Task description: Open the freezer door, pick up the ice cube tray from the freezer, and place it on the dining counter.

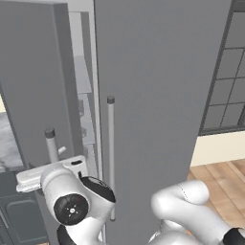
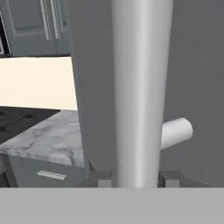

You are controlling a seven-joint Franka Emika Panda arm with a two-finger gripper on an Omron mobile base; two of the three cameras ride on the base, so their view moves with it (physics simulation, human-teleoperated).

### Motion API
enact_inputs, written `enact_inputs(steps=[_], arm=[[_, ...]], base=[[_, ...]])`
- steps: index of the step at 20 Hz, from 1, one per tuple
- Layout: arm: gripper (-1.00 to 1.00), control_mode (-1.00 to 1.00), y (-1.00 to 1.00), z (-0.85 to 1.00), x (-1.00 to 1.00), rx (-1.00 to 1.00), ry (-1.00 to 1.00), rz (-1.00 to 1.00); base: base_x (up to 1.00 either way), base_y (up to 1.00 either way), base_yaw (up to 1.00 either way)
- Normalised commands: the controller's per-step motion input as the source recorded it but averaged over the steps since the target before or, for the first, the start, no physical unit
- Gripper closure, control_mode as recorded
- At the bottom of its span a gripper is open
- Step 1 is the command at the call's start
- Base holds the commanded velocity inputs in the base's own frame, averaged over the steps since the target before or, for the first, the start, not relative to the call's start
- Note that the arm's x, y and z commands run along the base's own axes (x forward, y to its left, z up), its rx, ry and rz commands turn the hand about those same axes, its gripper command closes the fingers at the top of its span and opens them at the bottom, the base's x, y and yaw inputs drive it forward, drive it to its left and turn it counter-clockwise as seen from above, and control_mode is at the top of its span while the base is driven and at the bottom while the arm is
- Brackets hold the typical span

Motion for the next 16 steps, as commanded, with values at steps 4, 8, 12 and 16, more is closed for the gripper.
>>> enact_inputs(steps=[4,8,12,16], arm=[[1.0,-1.0,0.45,0.0,-0.21,0.0,0.06,0.04],[1.0,-1.0,0.47,-0.02,-0.21,0.0,0.05,0.03],[1.0,-1.0,0.49,-0.02,-0.18,0.0,0.05,0.02],[1.0,-1.0,0.45,-0.02,-0.17,0.0,0.05,0.02]], base=[[0.0,0.0,0.0],[0.0,0.0,0.0],[0.0,0.0,0.0],[0.0,0.0,0.0]])
